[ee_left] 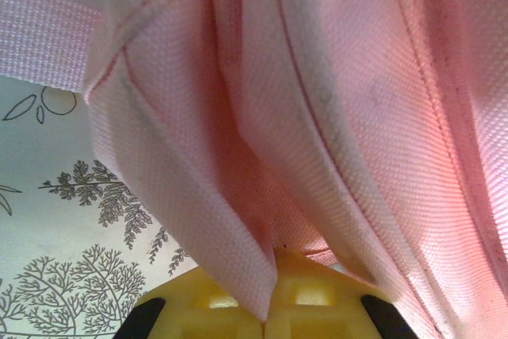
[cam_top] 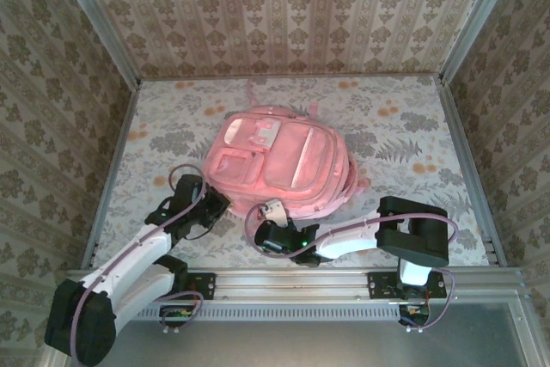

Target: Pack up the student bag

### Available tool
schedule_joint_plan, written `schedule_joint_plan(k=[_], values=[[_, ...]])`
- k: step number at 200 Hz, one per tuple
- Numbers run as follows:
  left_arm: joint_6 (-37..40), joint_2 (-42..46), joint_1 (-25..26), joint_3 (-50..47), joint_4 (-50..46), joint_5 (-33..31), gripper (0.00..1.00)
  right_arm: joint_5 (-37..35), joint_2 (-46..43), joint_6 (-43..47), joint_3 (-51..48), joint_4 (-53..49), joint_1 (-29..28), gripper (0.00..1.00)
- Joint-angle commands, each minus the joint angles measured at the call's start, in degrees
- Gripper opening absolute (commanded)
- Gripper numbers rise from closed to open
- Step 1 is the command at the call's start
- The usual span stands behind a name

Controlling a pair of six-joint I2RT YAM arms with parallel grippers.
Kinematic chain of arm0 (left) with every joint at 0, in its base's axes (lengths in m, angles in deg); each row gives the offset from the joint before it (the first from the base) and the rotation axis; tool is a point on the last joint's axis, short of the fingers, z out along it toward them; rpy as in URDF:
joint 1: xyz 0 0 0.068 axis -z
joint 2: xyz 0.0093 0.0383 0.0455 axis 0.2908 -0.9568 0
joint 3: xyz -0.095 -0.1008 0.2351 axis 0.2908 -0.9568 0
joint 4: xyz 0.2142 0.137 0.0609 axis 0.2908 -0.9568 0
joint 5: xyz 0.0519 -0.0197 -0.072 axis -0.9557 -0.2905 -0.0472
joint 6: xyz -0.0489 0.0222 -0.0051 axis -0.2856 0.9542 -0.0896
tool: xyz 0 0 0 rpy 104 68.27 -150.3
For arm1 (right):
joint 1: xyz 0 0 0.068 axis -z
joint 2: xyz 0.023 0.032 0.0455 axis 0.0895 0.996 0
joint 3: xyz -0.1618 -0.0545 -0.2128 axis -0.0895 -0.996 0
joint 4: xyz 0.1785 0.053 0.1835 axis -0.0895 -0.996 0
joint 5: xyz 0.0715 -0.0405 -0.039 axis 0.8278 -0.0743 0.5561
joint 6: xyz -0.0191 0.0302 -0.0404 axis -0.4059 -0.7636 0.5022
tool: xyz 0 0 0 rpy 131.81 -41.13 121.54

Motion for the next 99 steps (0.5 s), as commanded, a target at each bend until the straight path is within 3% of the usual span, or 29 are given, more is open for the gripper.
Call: schedule_joint_plan(k=[1,60,99], values=[[3.1,-0.52,-2.47,2.94,-0.65,-4.87,0.0,-1.52,-3.65,0.41,-1.7,-2.92,0.06,0.0],[4.75,-1.37,-6.27,4.2,-0.95,-3.72,0.0,0.95,-7.14,1.39,-3.39,-6.83,1.21,0.0],[5.63,-2.19,-7.19,5.0,-1.12,-3.29,0.0,7.21,-9.86,2.88,-4.96,-8.0,4.46,0.0]])
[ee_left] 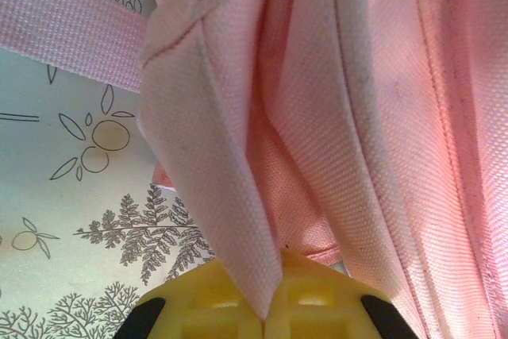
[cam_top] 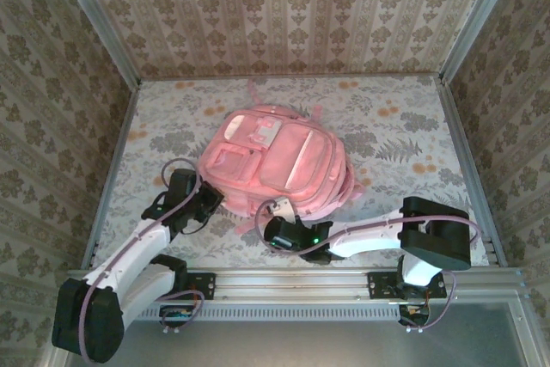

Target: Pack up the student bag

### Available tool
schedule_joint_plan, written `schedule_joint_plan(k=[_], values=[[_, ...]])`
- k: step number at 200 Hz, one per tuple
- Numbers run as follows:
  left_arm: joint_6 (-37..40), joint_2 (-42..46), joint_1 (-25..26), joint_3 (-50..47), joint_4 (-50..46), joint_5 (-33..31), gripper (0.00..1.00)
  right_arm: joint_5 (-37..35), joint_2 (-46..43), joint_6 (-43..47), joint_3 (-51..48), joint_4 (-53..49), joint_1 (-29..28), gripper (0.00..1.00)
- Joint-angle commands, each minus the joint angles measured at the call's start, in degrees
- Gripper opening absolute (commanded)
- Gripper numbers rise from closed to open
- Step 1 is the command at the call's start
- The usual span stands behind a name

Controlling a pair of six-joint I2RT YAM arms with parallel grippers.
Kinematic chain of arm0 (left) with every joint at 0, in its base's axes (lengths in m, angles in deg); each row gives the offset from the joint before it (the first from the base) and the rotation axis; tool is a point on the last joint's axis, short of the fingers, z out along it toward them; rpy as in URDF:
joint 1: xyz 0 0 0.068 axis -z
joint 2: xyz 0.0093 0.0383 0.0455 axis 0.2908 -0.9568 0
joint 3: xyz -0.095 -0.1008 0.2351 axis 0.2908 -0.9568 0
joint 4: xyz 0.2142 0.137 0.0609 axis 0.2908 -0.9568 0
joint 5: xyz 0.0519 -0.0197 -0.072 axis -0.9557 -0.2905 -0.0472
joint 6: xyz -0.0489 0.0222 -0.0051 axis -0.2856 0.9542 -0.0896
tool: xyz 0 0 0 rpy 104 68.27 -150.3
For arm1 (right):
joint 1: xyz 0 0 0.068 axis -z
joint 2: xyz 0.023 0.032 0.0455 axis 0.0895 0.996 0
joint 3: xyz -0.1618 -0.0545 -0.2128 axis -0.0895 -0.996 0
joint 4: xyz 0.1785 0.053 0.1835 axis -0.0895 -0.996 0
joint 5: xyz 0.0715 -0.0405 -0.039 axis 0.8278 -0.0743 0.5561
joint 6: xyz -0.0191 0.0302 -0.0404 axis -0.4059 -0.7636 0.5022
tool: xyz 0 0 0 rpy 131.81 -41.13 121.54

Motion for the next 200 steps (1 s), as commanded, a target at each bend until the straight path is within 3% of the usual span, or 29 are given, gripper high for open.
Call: schedule_joint_plan(k=[1,66,119,134,154,175,200], values=[[2.46,-0.22,-1.63,2.69,0.24,-4.08,0.0,3.78,-2.41,1.65,-1.57,-4.38,2.11,0.0],[3.63,-1.76,-2.17,4.89,-0.39,-3.71,0.0,6.6,-5.66,6.99,-1.25,-10.54,3.17,0.0],[3.72,-2.66,-2.02,6.04,-0.35,-2.56,0.0,9.35,-10.31,8.0,-5.41,-8.04,4.7,0.0],[3.08,-2.68,-1.69,5.96,0.56,-2.02,0.0,12.2,-11.55,8.33,-7.14,-3.86,4.64,0.18],[1.11,-3.34,-0.14,5.87,3.07,-0.08,0.0,12.88,-13.75,8.67,-10.44,3.96,3.81,0.33],[0.03,-3.86,4.13,7.43,4.32,-0.11,0.0,6.36,-16.16,9.73,-13.5,10.3,1.78,0.46],[-1.25,-4.12,10.15,9.08,5.38,-2.04,0.0,-3.33,-17.52,13.6,-15.69,12.39,-0.71,0.53]])
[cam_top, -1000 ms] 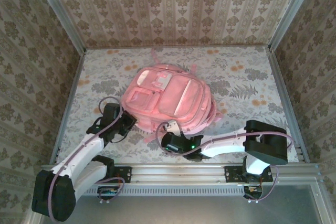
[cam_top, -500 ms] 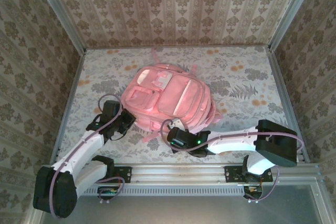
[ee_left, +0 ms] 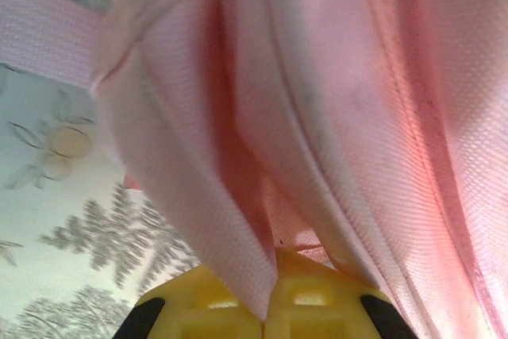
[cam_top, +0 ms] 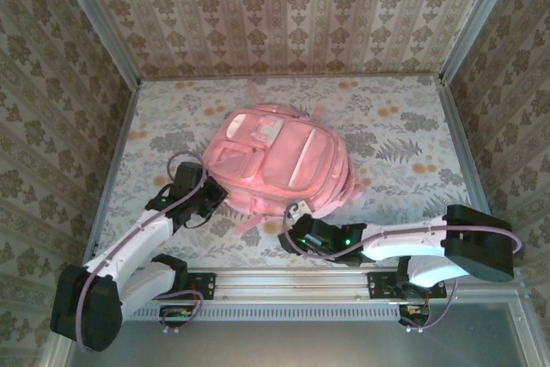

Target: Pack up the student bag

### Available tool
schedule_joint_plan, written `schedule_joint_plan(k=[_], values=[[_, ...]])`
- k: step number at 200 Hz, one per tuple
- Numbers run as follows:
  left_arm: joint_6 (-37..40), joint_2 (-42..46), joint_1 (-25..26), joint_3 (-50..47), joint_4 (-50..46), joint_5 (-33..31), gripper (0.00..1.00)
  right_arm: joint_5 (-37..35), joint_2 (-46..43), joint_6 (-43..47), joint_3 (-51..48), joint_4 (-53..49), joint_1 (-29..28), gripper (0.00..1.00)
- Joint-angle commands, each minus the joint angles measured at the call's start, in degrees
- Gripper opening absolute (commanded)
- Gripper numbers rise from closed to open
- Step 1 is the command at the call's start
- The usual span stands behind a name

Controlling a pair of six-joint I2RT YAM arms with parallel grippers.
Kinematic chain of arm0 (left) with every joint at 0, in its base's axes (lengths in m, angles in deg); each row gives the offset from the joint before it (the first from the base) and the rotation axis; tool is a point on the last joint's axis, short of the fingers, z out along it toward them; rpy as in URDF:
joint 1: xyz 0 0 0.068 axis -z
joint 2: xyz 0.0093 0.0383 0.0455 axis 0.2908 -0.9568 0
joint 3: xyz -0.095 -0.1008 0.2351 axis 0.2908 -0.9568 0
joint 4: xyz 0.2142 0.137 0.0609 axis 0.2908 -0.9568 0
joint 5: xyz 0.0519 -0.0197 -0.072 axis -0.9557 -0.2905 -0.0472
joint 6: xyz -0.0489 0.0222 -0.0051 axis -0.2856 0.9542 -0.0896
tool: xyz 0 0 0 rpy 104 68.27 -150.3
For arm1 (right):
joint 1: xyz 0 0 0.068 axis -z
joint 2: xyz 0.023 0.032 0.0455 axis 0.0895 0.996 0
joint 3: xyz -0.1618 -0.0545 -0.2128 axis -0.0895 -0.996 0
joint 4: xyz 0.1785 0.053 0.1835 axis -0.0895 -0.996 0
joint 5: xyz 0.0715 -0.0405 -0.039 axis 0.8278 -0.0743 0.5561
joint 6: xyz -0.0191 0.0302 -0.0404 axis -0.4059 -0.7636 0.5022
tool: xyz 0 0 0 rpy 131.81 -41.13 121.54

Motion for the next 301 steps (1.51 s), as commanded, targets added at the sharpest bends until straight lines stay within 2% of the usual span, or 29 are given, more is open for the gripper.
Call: schedule_joint_plan(k=[1,26,47,80,104,129,141,163,187,208,231,262,279,301], values=[[-1.91,0.16,4.75,4.14,6.69,-0.01,0.0,-10.49,-2.1,4.38,-2.26,7.09,-2.17,0.53],[-3.16,-0.81,7.95,4.97,9.82,-0.9,0.0,-13.92,-4.01,6.82,-7.14,14.42,-2.56,0.53],[-3.2,-2.78,8.87,6.39,11.34,-1.79,0.0,-14.78,-4.96,7.29,-10.83,18.22,-0.43,0.5],[-3.78,-6.75,10.32,9.07,14.78,-2.34,0.0,-7.6,-5.61,7.53,-12.97,21.33,5.56,0.51],[-3.95,-10.59,11.78,11.63,17.91,-2.59,0.0,-6.79,-3.88,15.64,-13.82,26.66,5.63,0.52],[-3.95,-15.13,14.13,14.2,21.8,-3.01,0.0,-11.48,-3.6,25.59,-20.24,40.7,6.09,0.54],[-3.95,-17.32,14.83,14.89,23.98,-2.5,0.0,-12.61,-2.84,27.3,-21.53,44.22,6.77,0.55],[-4.21,-19.78,14.73,14.7,25.89,-2.22,0.0,-18.57,-2.36,27.01,-20.97,43.01,7.61,0.55],[-3.68,-19.16,13.12,12.59,25.03,-2.54,0.0,-20.77,-8.16,17.61,-19.65,30.77,14.14,0.52],[-3.81,-16.24,11.04,8.74,23.82,-2.74,0.0,-20.8,-14.46,9.96,-18.71,19.62,20.58,0.44],[-3.3,-11.59,10.06,5.09,21.34,-5.07,0.0,-12.37,-15.26,8.82,-16.72,15.62,28.81,0.4],[-3.07,-9.24,10.01,2.84,20.87,-6.39,0.0,5.03,-3.44,10.19,-8.53,17.4,40.11,0.38],[-3.09,-10.56,10.33,3.01,21.74,-5.68,0.0,12.62,5.75,11.66,-0.34,17.27,42.34,0.38],[-3.07,-13.14,10.83,3.92,22.58,-5.22,0.0,18.67,13.8,14.62,10.07,15.93,42.64,0.39]])
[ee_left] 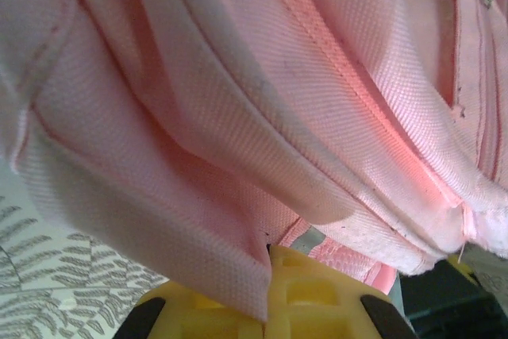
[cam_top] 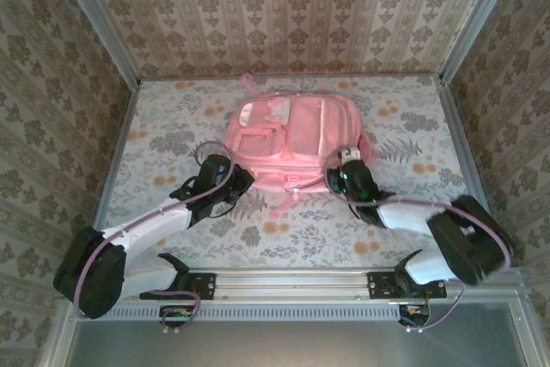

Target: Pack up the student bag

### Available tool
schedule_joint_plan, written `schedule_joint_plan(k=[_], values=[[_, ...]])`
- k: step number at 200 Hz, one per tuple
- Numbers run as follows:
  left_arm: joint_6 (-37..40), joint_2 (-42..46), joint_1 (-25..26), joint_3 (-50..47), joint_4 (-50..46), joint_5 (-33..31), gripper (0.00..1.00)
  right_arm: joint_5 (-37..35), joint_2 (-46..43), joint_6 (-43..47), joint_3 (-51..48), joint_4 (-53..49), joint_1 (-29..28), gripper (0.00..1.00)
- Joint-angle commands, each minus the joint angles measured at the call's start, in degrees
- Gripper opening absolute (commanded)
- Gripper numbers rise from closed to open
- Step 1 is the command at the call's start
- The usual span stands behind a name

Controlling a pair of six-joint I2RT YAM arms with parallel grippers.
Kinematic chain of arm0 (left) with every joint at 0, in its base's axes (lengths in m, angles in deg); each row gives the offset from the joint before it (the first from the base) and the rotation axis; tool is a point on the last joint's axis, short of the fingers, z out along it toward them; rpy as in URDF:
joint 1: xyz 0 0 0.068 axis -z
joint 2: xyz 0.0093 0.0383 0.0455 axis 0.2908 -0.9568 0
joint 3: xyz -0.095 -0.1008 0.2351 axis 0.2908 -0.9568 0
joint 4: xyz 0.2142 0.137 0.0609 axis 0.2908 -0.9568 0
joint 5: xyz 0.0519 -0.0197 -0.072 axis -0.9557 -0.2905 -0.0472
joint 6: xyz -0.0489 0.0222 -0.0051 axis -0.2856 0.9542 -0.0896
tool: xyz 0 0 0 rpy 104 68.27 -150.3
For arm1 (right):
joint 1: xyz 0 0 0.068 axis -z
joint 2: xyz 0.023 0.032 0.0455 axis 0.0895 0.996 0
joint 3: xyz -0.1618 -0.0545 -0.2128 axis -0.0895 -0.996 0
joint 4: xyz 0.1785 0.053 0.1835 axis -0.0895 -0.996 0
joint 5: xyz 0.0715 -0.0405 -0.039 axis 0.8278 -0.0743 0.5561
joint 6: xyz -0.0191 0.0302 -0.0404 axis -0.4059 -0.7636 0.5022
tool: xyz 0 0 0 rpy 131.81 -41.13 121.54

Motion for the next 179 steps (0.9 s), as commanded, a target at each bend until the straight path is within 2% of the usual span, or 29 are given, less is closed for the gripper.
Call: schedule_joint_plan(k=[1,15,35,67,91,114,155,179], values=[[0.34,-1.5,0.08,1.12,2.87,0.03,0.0,10.78,6.19,2.83,10.4,0.07,0.82,0.39],[0.49,-3.93,-0.04,2.16,3.79,0.23,0.0,11.03,7.19,3.25,12.85,0.47,0.74,0.42],[0.34,-8.55,-0.17,5.07,5.81,1.62,0.0,8.88,4.41,4.29,10.82,0.78,-1.08,0.47],[0.33,-15.54,0.0,10.86,8.43,4.96,0.0,-3.93,-3.11,6.9,-0.05,3.12,-9.68,0.53],[-0.33,-18.14,-0.09,11.35,10.2,5.85,0.0,-8.83,-6.22,7.92,-9.02,12.39,-13.81,0.54],[-0.98,-19.34,-0.41,11.31,11.85,7.17,0.0,-9.59,0.37,12.18,-14.37,26.82,-15.81,0.57],[-1.24,-19.29,-1.03,9.82,12.48,7.13,0.0,-9.9,18.14,17.53,-14.27,51.27,-15.92,0.63],[-1.74,-19.41,-1.83,9.06,12.88,7.59,0.0,-10.99,22.38,18.12,-10.55,51.37,-16.14,0.63]])
